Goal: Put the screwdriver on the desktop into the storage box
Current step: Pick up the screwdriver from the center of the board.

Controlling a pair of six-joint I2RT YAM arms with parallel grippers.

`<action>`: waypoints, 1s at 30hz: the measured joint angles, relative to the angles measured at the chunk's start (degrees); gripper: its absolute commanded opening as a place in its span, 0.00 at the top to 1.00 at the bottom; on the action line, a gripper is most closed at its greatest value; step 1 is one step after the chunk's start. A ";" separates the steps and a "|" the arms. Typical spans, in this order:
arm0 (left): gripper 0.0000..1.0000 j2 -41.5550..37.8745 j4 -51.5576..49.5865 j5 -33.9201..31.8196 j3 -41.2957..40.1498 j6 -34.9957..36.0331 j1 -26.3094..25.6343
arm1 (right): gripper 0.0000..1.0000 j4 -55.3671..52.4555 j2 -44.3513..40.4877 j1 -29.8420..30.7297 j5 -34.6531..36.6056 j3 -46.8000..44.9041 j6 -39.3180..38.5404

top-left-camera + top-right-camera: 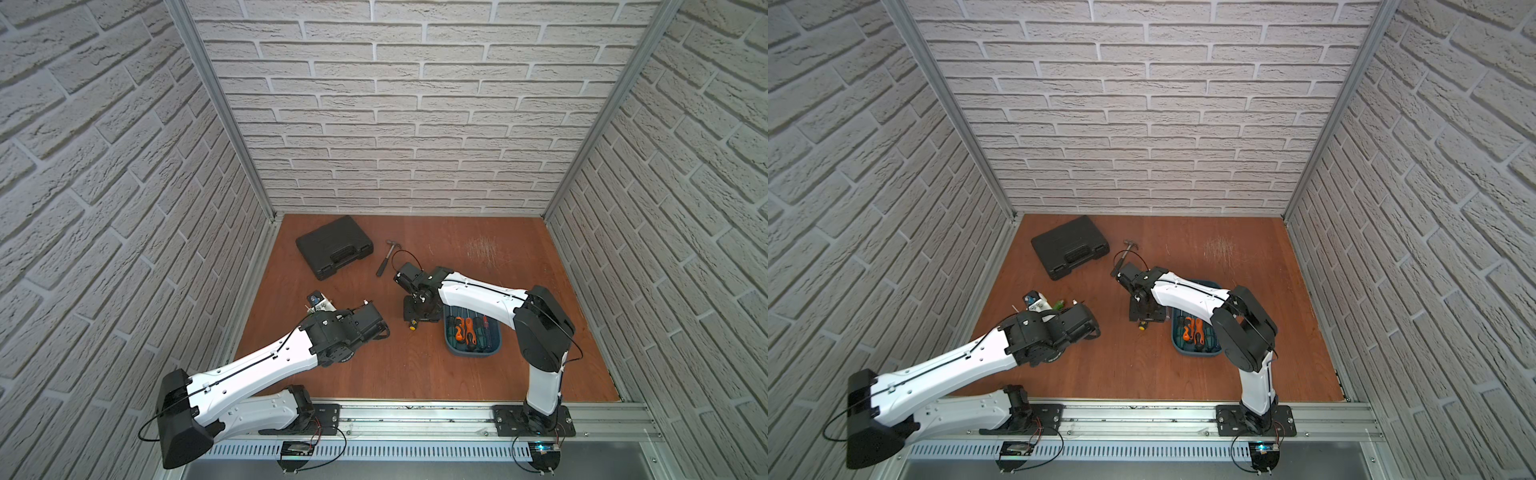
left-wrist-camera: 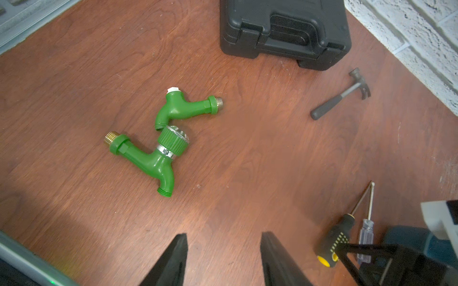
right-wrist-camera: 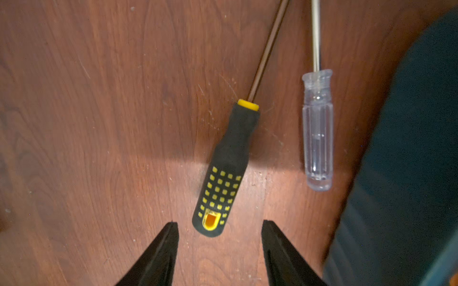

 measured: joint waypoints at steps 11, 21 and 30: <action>0.46 2.75 -0.28 0.00 0.44 -0.04 -0.31 | 0.49 0.68 6.56 0.00 -0.50 2.51 0.02; 0.47 3.23 -0.81 -0.55 1.22 -0.37 -0.31 | 0.70 0.22 8.17 0.00 -0.76 5.16 -1.49; 0.47 3.37 -2.03 -1.51 2.51 -1.11 -0.26 | 0.87 1.90 6.54 0.00 -2.64 4.55 -5.99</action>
